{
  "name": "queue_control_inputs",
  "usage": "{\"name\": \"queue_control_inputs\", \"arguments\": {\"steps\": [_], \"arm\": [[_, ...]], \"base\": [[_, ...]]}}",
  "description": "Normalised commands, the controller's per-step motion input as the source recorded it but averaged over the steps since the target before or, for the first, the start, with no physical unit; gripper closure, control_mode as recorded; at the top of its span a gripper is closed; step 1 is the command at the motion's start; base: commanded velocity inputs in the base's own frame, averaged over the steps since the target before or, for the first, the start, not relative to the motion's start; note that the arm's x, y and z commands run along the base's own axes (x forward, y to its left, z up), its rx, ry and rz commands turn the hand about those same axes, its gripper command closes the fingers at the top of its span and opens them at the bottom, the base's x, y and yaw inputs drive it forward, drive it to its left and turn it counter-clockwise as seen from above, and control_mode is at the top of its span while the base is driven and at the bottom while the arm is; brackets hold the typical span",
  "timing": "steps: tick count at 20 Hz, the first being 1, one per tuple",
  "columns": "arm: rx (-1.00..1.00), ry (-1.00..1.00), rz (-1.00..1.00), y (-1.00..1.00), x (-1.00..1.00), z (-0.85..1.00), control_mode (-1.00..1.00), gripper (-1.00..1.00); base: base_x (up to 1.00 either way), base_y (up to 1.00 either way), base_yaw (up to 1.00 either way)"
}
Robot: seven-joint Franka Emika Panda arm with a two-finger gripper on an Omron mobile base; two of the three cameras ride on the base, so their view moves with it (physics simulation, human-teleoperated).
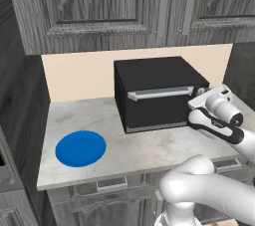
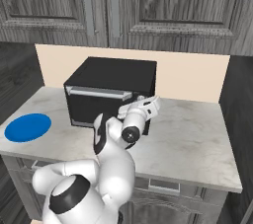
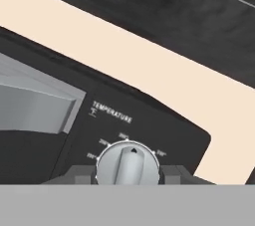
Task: Pull the toaster oven rack outwards. Pick up the baguette from the plate and place it on the toaster oven rack. Close the toaster oven door fully and set the temperature to the lowest setting.
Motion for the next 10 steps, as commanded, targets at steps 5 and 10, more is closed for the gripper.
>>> {"name": "queue_control_inputs", "arguments": {"steps": [5, 10], "arm": [[-0.10, -0.06, 0.00, 0.00, 0.00, 0.00, -1.00, 1.00], [-0.09, -0.02, 0.00, 0.00, 0.00, 0.00, -1.00, 1.00]], "base": [[0.00, 0.00, 0.00], [0.00, 0.00, 0.00]]}}
